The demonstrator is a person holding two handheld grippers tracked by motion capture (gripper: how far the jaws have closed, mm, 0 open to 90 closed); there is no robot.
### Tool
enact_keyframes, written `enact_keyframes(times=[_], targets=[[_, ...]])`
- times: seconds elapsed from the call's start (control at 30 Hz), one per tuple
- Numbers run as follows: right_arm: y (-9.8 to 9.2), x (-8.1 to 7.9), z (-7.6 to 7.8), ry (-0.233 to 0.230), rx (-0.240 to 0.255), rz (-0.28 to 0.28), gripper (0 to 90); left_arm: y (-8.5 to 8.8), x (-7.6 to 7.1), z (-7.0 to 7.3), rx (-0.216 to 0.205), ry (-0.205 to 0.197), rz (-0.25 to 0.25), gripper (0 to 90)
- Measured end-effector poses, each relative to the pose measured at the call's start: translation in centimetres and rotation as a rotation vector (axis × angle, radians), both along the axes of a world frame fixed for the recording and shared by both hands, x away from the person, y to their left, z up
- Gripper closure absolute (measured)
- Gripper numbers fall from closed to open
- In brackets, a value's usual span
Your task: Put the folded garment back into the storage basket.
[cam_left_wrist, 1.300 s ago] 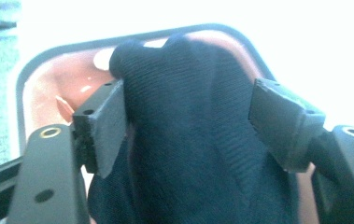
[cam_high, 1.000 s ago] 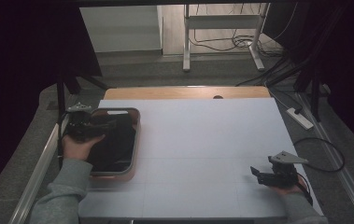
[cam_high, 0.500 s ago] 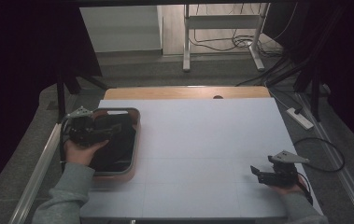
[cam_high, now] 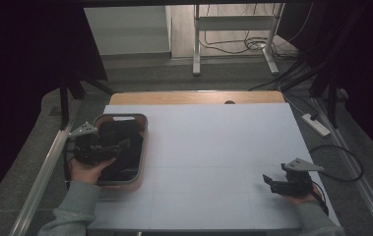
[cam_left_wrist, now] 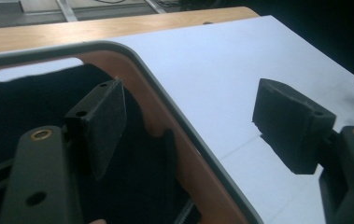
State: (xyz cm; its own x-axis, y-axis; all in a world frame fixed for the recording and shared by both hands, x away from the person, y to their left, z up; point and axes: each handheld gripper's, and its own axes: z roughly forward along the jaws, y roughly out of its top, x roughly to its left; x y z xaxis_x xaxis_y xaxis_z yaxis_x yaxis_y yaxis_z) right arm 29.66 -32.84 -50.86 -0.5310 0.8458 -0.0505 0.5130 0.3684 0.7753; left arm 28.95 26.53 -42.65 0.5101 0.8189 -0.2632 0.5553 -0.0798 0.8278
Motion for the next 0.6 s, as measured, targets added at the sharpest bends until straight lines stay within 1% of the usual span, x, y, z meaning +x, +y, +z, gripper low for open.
enact_keyframes(times=[0.07,0.13,0.23,0.3,0.6], targets=[[0.0,0.0,0.0,0.0,0.001,-0.004,17.3,-0.4,-0.3,-0.3,0.011,-0.001,-0.009,25.6],[0.0,-0.1,0.0,-0.001,-0.001,-0.003,17.4,-0.8,-0.6,-0.6,0.001,0.001,-0.022,25.5],[0.0,-0.1,0.1,-0.001,-0.007,-0.001,17.4,-1.5,-1.1,-0.8,0.006,0.003,-0.044,25.5],[0.0,-0.2,0.1,-0.002,-0.006,-0.003,17.4,-1.8,-1.4,-1.0,-0.002,0.008,-0.06,25.4],[0.0,-0.2,0.1,-0.001,-0.011,0.0,17.5,-3.7,-3.2,-2.0,-0.004,0.009,-0.092,25.1]])
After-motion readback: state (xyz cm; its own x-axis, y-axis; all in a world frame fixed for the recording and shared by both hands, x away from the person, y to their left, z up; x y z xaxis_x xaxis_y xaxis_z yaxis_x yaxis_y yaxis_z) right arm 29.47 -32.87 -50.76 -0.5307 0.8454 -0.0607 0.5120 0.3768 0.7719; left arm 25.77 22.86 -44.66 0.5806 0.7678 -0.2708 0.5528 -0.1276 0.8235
